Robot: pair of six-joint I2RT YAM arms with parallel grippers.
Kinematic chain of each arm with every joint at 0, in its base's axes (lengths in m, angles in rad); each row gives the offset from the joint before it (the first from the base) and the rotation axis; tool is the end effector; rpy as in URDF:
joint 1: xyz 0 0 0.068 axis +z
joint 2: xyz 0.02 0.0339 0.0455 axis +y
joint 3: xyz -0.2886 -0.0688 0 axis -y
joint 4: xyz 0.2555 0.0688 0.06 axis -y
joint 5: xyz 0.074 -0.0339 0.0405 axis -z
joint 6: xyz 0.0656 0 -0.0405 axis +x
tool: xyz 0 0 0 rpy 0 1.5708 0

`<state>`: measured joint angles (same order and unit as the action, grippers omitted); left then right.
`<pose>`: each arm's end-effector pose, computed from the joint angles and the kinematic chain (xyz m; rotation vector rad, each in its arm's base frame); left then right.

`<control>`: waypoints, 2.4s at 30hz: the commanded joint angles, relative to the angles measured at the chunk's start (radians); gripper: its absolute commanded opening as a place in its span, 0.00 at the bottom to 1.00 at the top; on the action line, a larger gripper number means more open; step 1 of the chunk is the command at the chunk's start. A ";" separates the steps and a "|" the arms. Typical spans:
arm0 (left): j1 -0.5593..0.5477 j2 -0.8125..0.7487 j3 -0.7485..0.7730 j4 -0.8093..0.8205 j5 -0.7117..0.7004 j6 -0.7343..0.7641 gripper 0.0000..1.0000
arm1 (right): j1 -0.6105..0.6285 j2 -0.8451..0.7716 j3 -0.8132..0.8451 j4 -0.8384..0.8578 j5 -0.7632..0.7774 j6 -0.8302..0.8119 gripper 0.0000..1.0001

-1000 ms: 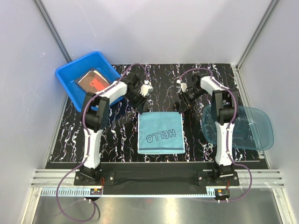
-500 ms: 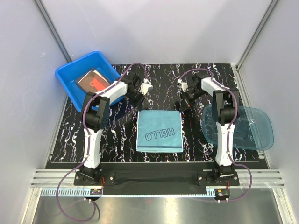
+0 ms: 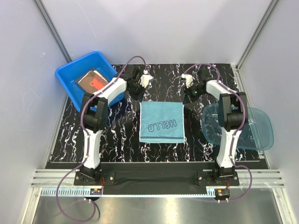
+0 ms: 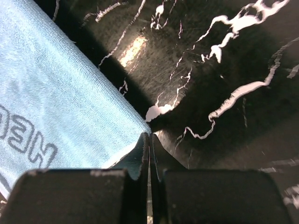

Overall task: Fold and stack the towels
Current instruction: Fold the towel

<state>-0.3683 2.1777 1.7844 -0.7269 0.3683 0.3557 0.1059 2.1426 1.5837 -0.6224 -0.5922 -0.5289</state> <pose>0.4603 -0.2029 0.1864 1.0452 2.4404 -0.4978 0.4669 0.0864 0.1528 -0.9478 2.3904 0.6593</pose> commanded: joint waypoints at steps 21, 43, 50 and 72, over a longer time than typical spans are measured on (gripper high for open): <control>-0.012 0.003 0.111 0.061 0.020 -0.083 0.23 | 0.035 -0.260 -0.320 0.355 0.175 0.086 0.00; -0.014 0.251 0.336 -0.011 0.072 -0.024 0.56 | 0.034 -0.098 -0.139 0.234 0.207 -0.042 0.00; -0.012 0.303 0.378 -0.048 0.083 -0.029 0.56 | 0.031 -0.105 -0.136 0.230 0.221 -0.057 0.00; -0.020 0.238 0.333 -0.124 0.035 0.000 0.35 | 0.025 -0.075 -0.091 0.201 0.213 -0.068 0.00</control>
<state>-0.3859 2.4409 2.0968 -0.7856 0.4553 0.3393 0.1364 2.0609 1.4528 -0.4156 -0.3820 -0.5800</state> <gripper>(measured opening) 0.359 0.010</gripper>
